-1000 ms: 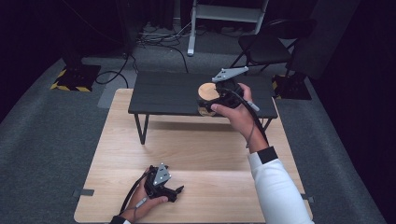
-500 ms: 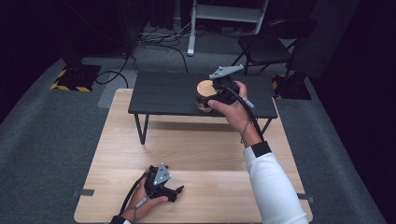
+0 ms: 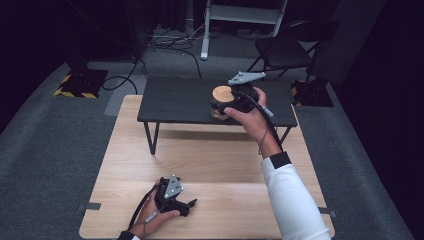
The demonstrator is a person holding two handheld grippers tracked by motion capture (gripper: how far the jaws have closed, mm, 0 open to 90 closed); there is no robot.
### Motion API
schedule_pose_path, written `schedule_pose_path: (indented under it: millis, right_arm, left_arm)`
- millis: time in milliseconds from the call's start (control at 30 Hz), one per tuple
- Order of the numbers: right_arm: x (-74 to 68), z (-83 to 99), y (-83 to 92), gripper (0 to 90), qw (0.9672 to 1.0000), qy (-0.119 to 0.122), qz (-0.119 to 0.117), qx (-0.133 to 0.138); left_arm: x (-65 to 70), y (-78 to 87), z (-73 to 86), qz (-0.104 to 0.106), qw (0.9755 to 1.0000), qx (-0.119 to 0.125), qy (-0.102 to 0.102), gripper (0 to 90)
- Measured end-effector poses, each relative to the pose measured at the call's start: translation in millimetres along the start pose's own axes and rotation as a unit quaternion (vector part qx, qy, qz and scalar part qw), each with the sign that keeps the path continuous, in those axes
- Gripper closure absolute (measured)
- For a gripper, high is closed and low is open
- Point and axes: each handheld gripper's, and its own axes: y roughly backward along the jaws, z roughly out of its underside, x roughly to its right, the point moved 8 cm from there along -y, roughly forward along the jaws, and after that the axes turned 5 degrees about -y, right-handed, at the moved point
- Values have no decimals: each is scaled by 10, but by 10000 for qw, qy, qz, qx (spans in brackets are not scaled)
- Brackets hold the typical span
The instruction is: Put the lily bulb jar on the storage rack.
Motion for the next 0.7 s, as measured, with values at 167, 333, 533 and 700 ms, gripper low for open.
schedule_pose_path:
  millis: [167, 333, 533, 700]
  right_arm:
    - [-11, -1, 68, 60, 9998, 110, 75, 130]
    - [-32, 16, 205, 56, 9995, 189, 117, 232]
    - [-40, 105, 350, 53, 9985, 312, 261, 366]
    - [-32, 290, 535, 53, 9981, 303, 319, 419]
  left_arm:
    - [0, 0, 0, -1, 10000, 0, 0, 9]
    - [1, 0, 0, -1, 10000, 2, 4, 9]
    - [1, 0, 0, -6, 10000, 0, 3, 9]
    - [1, 0, 1, -9, 10000, 1, 2, 9]
